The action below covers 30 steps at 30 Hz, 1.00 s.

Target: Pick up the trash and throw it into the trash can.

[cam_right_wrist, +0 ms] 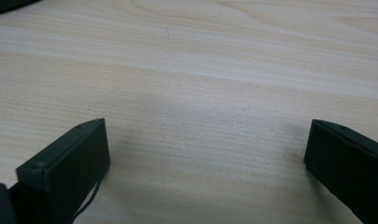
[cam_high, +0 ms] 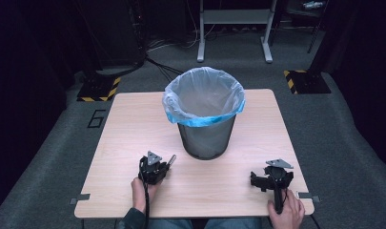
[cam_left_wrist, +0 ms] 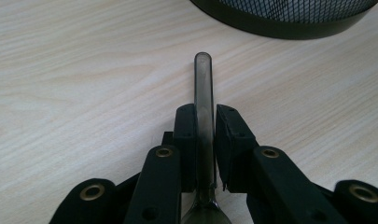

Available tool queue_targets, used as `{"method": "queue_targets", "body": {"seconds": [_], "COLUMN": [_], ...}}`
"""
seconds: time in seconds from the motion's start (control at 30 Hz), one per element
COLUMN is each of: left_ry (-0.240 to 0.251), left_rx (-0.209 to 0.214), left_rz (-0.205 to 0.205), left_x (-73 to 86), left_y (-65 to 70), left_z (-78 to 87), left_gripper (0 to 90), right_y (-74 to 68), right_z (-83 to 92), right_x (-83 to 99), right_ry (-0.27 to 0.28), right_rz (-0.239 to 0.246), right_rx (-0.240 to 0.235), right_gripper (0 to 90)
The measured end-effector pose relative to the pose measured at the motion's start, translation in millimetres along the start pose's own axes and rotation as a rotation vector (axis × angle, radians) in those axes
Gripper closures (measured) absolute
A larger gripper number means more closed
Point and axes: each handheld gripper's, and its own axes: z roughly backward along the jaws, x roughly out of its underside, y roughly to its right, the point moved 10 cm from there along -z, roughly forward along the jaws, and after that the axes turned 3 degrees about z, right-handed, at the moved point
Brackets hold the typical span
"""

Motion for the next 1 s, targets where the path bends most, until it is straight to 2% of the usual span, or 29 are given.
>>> {"method": "queue_targets", "body": {"seconds": [0.17,0.43,0.57,0.77,1.0], "left_ry": [0.018,0.041,0.054,0.076,0.096], "left_rx": [0.004,-0.008,-0.006,-0.006,-0.017], "left_rz": [0.017,-0.002,0.004,0.005,-0.021], "left_x": [-5.7,-15.3,-18.4,-25.1,-35.4], "left_y": [-4.3,-11.5,-13.2,-12.5,-10.8], "left_z": [7.4,20.6,24.0,25.2,31.3], "left_gripper": [78.9,79.0,79.1,79.1,79.1], "right_y": [0.0,0.0,0.0,-0.1,0.0], "right_z": [0.0,-0.1,0.0,-0.1,-0.1], "right_x": [0.0,0.0,0.0,0.0,0.0], "right_ry": [0.000,0.000,0.000,0.001,0.001], "right_rz": [0.000,0.000,0.000,0.000,0.000], "right_rx": [0.000,0.000,0.000,0.000,0.000], "right_gripper": [0.0,0.0,0.0,0.0,0.0]}}
